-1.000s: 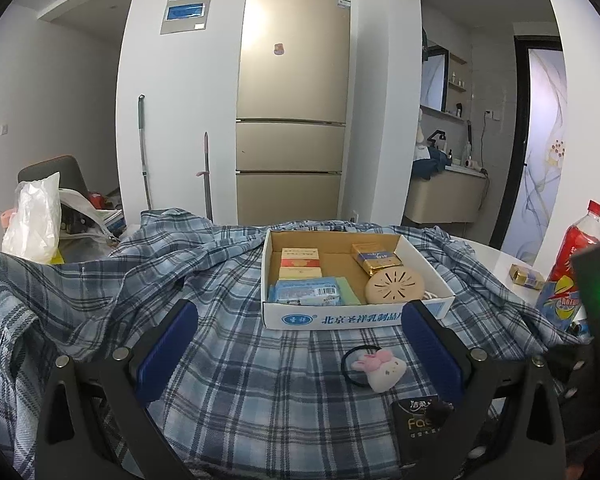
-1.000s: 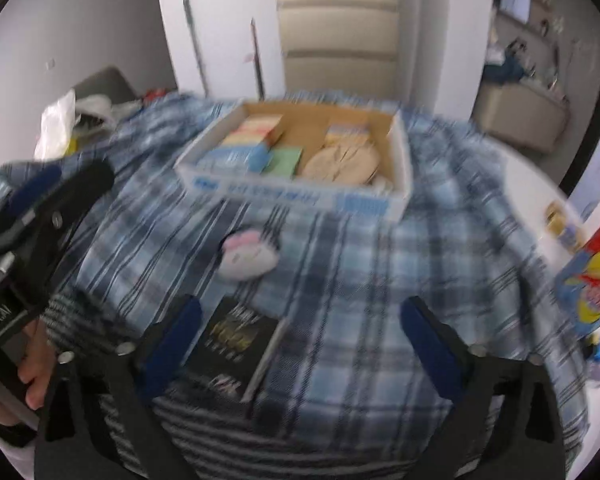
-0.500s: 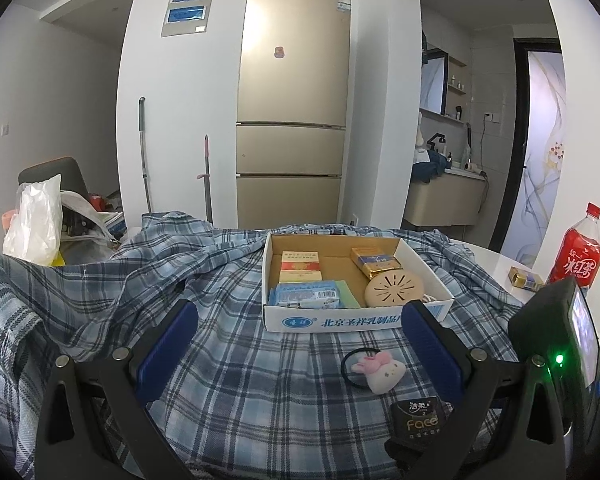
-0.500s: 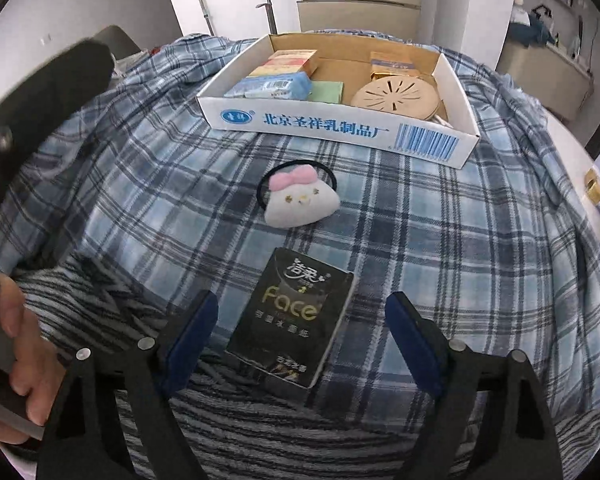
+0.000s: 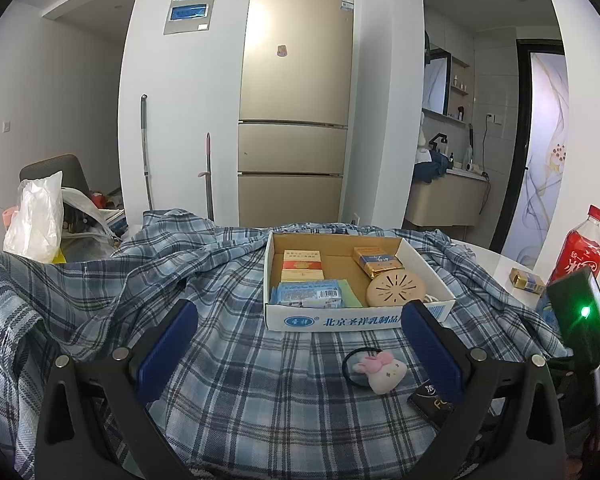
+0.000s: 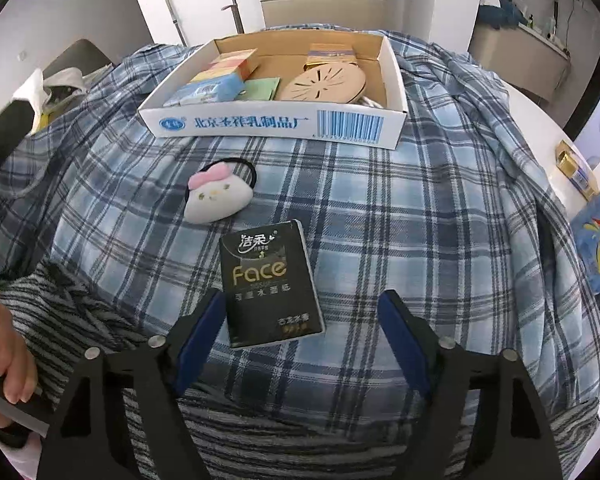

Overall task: Organize soft objects
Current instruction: 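Lower the right gripper onto the black Face tissue pack and grasp it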

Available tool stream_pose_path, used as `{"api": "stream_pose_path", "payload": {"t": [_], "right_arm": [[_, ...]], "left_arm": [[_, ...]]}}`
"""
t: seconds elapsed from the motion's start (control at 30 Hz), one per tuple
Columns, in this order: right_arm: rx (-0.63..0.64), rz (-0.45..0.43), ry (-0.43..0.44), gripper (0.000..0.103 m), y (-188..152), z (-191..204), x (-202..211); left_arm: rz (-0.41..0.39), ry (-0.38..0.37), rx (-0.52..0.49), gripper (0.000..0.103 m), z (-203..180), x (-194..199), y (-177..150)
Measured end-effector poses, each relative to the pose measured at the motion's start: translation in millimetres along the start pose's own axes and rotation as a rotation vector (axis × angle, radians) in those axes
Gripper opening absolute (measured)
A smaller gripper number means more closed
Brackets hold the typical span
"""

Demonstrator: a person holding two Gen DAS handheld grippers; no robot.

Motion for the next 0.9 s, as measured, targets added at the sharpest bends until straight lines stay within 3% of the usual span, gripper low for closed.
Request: {"api": "stream_pose_path", "payload": {"t": [0.2,0.53,0.6,0.73,0.9], "right_arm": [[0.042,-0.023,0.048,0.074,16.8,16.6,-0.2],[0.067,0.069,0.043,0.056,8.9,16.8,-24.7],[0.079,0.062,0.028,0.048,8.8,17.4,-24.9],[0.106,0.055,0.015,0.046,7.1,19.0,-21.2],[0.123,-0.023,0.01,0.046,13.8,11.9,-4.4]], "left_arm": [[0.012,-0.001,0.009,0.103,1.5,-3.1,-1.4],[0.014,0.0,0.009,0.103,1.1,-3.8,-2.4],[0.017,-0.001,0.009,0.103,0.5,-3.8,-2.8],[0.026,-0.003,0.007,0.103,-0.1,-5.0,-4.0],[0.026,-0.007,-0.003,0.103,-2.3,-5.1,-4.7]]}}
Point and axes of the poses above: each gripper's, at about its wrist camera, not at the fingertips, and x roughly against the way its jaws point, z to its left, y to its top, the point moved 8 cm from there along -x, roughly the way its jaws point, and after that the axes turned 8 degrees about y, right-handed, at the moved point
